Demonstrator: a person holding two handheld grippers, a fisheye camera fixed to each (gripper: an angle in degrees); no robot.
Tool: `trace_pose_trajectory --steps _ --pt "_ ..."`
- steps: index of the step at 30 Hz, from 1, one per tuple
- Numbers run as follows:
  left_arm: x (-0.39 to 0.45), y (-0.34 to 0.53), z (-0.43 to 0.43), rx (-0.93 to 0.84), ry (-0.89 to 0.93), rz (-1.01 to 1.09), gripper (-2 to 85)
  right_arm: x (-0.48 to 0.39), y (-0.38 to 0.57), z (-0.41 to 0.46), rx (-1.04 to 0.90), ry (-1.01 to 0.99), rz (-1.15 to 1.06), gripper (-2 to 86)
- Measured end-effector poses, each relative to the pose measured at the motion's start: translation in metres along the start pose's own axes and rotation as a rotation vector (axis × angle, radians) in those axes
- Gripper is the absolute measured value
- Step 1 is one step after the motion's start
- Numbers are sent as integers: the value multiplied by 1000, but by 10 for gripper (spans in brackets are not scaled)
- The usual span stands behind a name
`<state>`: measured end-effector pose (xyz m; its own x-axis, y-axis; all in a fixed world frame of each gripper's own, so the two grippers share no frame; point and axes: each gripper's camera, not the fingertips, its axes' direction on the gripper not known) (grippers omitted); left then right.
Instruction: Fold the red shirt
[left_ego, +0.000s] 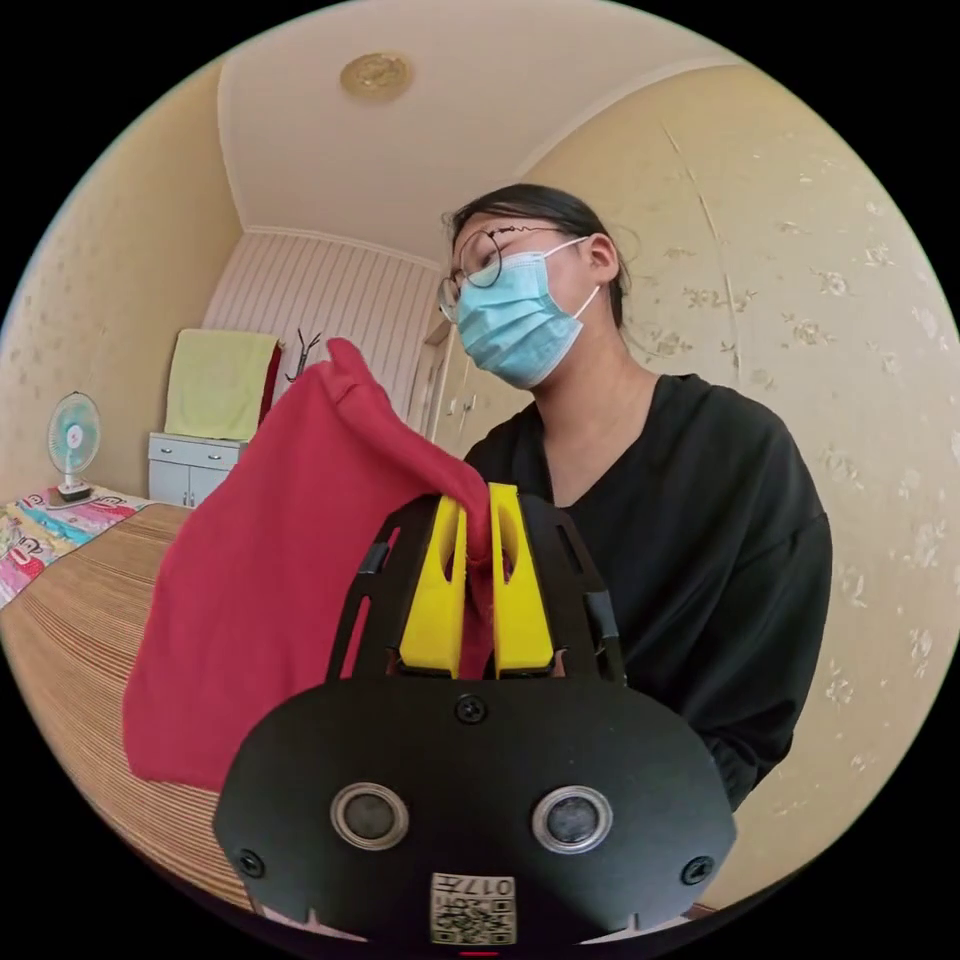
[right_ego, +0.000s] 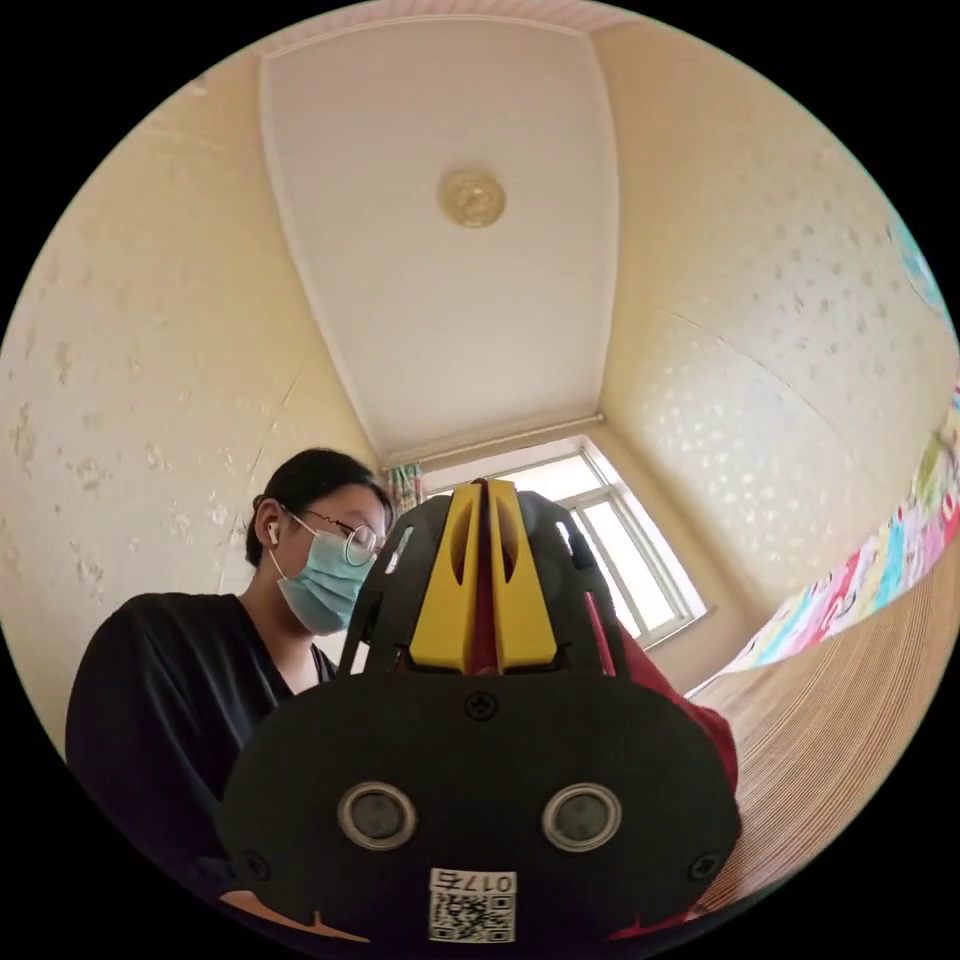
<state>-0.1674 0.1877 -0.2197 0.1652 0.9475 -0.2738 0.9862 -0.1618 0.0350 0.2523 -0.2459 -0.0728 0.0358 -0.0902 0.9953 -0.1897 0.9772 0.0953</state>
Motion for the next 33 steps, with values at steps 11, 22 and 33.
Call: trace_pose_trajectory --steps 11,22,33 --pt "-27 -51 -68 201 -241 -101 36 -115 -34 77 7 19 -491 6" --pt "-54 -6 -22 335 -52 -111 26 38 102 67 -446 433 -143 12" --pt "60 34 -31 424 500 471 28 101 293 -28 -917 423 228 94"
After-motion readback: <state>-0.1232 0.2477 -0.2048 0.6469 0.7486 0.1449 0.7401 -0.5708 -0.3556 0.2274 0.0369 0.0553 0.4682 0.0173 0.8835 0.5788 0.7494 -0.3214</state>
